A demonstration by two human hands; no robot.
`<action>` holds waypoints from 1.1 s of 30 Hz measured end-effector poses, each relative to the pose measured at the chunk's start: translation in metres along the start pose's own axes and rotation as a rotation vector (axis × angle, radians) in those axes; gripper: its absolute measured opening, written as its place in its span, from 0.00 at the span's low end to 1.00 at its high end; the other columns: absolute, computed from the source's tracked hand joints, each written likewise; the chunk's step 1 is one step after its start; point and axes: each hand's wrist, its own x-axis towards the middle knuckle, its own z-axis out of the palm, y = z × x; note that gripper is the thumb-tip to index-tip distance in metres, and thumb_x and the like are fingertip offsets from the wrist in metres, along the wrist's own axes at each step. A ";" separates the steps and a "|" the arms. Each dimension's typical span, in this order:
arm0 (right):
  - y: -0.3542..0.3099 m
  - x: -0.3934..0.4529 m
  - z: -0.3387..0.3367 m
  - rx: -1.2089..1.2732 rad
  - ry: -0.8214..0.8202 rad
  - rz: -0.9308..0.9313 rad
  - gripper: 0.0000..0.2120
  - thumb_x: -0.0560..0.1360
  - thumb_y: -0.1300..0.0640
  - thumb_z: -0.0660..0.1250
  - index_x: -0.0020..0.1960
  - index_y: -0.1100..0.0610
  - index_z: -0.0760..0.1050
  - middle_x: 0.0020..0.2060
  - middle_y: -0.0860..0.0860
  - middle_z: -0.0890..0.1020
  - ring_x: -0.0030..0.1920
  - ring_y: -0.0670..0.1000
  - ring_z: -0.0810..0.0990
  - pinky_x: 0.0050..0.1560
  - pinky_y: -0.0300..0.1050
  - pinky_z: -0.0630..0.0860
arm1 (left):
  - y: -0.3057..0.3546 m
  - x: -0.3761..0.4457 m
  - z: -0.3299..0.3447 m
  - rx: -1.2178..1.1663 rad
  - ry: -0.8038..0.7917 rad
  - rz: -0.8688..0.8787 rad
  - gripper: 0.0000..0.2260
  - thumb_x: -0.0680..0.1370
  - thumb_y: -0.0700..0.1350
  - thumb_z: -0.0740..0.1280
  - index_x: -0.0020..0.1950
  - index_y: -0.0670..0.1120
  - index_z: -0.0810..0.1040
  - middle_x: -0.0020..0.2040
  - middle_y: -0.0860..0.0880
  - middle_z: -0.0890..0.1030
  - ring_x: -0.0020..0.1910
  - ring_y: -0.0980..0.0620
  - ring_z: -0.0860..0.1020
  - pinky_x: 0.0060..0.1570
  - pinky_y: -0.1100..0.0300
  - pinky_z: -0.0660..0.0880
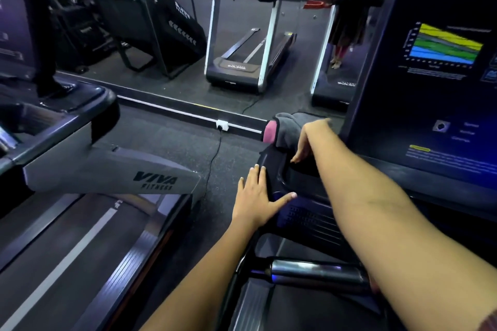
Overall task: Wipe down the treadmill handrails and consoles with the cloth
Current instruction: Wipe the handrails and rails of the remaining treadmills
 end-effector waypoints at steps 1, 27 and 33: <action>-0.004 -0.014 0.000 0.057 -0.021 -0.057 0.40 0.55 0.22 0.64 0.57 0.48 0.71 0.52 0.47 0.77 0.52 0.50 0.76 0.51 0.39 0.76 | 0.000 0.001 0.000 -0.008 0.000 0.000 0.62 0.55 0.82 0.31 0.77 0.42 0.51 0.78 0.44 0.51 0.77 0.50 0.48 0.74 0.48 0.47; -0.005 0.012 0.015 0.996 0.108 -0.019 0.06 0.76 0.55 0.62 0.51 0.57 0.72 0.65 0.56 0.73 0.62 0.59 0.73 0.58 0.52 0.69 | 0.001 0.001 0.003 0.014 0.057 0.023 0.51 0.66 0.78 0.48 0.76 0.42 0.55 0.75 0.43 0.59 0.75 0.48 0.55 0.73 0.48 0.50; -0.015 -0.044 -0.003 0.926 0.603 -0.446 0.18 0.74 0.61 0.66 0.63 0.60 0.72 0.61 0.57 0.77 0.60 0.57 0.76 0.52 0.42 0.71 | 0.001 -0.001 0.002 0.046 0.014 0.010 0.46 0.71 0.73 0.53 0.77 0.42 0.49 0.78 0.44 0.51 0.77 0.49 0.50 0.74 0.49 0.48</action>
